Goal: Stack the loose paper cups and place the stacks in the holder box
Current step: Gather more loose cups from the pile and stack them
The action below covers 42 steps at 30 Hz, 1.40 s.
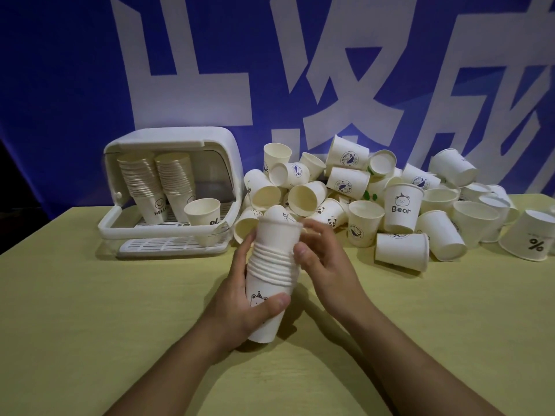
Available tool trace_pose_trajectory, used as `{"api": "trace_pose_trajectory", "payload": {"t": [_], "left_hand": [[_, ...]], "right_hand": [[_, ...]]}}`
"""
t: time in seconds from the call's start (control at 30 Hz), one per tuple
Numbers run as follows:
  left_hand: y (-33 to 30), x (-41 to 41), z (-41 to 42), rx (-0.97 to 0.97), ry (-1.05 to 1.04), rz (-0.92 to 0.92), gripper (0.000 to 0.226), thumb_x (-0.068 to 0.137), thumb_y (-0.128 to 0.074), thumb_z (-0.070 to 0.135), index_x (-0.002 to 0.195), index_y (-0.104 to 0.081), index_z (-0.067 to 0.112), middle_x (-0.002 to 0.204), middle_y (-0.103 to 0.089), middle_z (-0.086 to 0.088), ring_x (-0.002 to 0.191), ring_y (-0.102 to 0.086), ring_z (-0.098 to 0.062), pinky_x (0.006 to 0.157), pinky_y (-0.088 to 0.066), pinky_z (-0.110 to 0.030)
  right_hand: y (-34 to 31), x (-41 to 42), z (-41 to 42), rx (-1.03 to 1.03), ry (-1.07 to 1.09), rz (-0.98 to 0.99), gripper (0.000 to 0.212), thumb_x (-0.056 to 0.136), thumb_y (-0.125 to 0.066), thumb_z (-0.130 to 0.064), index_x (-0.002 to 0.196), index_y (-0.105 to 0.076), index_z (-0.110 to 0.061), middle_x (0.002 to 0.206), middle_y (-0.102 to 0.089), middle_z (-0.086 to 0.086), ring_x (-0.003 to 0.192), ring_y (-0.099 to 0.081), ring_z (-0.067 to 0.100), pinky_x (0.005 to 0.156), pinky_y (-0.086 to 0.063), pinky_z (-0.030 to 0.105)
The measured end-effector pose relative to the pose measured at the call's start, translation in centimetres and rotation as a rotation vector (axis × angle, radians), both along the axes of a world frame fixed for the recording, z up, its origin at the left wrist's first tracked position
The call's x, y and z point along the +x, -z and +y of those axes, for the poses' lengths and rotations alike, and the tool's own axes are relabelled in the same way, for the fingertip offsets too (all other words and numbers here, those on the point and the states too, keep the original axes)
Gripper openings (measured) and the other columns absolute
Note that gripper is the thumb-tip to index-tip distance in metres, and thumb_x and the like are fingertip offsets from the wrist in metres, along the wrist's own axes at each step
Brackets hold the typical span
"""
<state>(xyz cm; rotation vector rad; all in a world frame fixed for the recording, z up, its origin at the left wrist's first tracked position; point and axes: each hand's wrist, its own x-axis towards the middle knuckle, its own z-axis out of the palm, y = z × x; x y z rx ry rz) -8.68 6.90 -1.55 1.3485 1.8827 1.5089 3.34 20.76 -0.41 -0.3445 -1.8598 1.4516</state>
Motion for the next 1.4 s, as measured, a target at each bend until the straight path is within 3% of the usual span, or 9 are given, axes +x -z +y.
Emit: {"api": "trace_pose_trajectory", "payload": {"t": [0.13, 0.3, 0.5, 0.6, 0.83, 0.93, 1.1, 1.23, 1.4], "left_hand": [[-0.1, -0.6, -0.1, 0.107, -0.112, 0.02, 0.103, 0.061, -0.077, 0.058, 0.14, -0.012, 0.071, 0.126, -0.052, 0.046, 0.116, -0.059, 0.008, 0.092, -0.048, -0.015], [0.0, -0.9, 0.1, 0.1, -0.167, 0.015, 0.092, 0.058, -0.076, 0.06, 0.129, -0.021, 0.078, 0.117, -0.056, 0.046, 0.103, -0.064, 0.006, 0.086, -0.051, -0.028], [-0.2, -1.8, 0.0, 0.099, -0.26, -0.01, 0.094, 0.056, -0.073, 0.066, 0.13, -0.017, 0.078, 0.124, -0.06, 0.028, 0.101, -0.064, 0.005, 0.083, -0.052, -0.028], [-0.3, -2.0, -0.2, 0.112, -0.266, -0.027, 0.093, 0.057, -0.073, 0.066, 0.129, -0.016, 0.08, 0.125, -0.055, 0.032, 0.099, -0.062, 0.01, 0.084, -0.053, -0.028], [-0.2, -1.9, -0.5, 0.088, -0.207, -0.045, 0.092, 0.058, -0.074, 0.066, 0.13, -0.018, 0.077, 0.126, -0.057, 0.027, 0.106, -0.065, -0.007, 0.095, -0.055, -0.048], [-0.1, -1.8, -0.3, 0.096, -0.167, -0.04, 0.091, 0.059, -0.075, 0.065, 0.132, -0.021, 0.075, 0.119, -0.061, 0.033, 0.103, -0.064, 0.003, 0.094, -0.055, -0.04], [0.0, -1.1, -0.2, 0.025, 0.018, -0.069, 0.095, 0.061, -0.078, 0.06, 0.137, -0.023, 0.072, 0.13, -0.062, 0.016, 0.107, -0.066, -0.003, 0.093, -0.057, -0.037], [0.0, -0.3, -0.3, -0.032, 0.126, -0.036, 0.098, 0.063, -0.077, 0.059, 0.141, -0.02, 0.071, 0.137, -0.055, 0.019, 0.114, -0.063, -0.004, 0.1, -0.054, -0.04], [0.0, -0.2, -0.4, -0.011, 0.13, -0.027, 0.1, 0.065, -0.078, 0.059, 0.143, -0.016, 0.072, 0.141, -0.053, 0.023, 0.121, -0.06, -0.003, 0.103, -0.052, -0.043]], "right_hand": [[-0.2, 0.0, 0.1, 0.067, -0.012, -0.045, 0.03, 0.095, -0.049, -0.045, 0.12, -0.066, -0.042, 0.121, -0.065, -0.02, 0.116, -0.059, 0.003, 0.086, -0.048, 0.024], [0.3, 0.0, 0.5, 0.186, 0.067, -0.131, 0.025, 0.1, -0.053, -0.042, 0.123, -0.062, -0.042, 0.121, -0.061, -0.023, 0.113, -0.055, -0.003, 0.083, -0.045, 0.014], [-1.4, -4.2, 4.3, 0.47, 0.429, -0.31, 0.025, 0.098, -0.059, -0.039, 0.118, -0.067, -0.026, 0.113, -0.063, -0.01, 0.104, -0.056, 0.01, 0.088, -0.047, 0.033], [-2.7, -6.8, 5.5, 0.499, 0.415, -0.411, 0.031, 0.097, -0.06, -0.041, 0.121, -0.064, -0.021, 0.119, -0.066, -0.003, 0.109, -0.059, 0.018, 0.089, -0.049, 0.037], [-0.8, -8.4, 6.4, 0.431, 0.353, -0.777, 0.065, 0.09, -0.055, -0.06, 0.139, -0.04, -0.02, 0.126, -0.065, 0.01, 0.106, -0.064, 0.031, 0.091, -0.054, 0.048], [-1.0, -6.5, 6.0, 0.276, 0.364, -0.65, 0.074, 0.088, -0.066, -0.05, 0.147, -0.032, -0.021, 0.131, -0.062, 0.009, 0.101, -0.064, 0.024, 0.088, -0.056, 0.046], [-1.7, -2.0, 4.3, 0.078, 0.336, -0.076, 0.093, 0.086, -0.076, -0.021, 0.153, -0.015, -0.042, 0.141, -0.04, -0.009, 0.118, -0.052, 0.017, 0.098, -0.051, 0.038], [-3.1, -0.3, 2.7, 0.038, 0.225, 0.055, 0.074, 0.085, -0.078, -0.019, 0.136, -0.034, -0.049, 0.131, -0.049, -0.014, 0.11, -0.061, 0.011, 0.084, -0.057, 0.026], [-2.7, -0.1, 0.3, 0.009, 0.109, 0.029, 0.044, 0.079, -0.07, -0.036, 0.117, -0.048, -0.038, 0.122, -0.059, -0.005, 0.105, -0.064, 0.014, 0.085, -0.059, 0.036]]}}
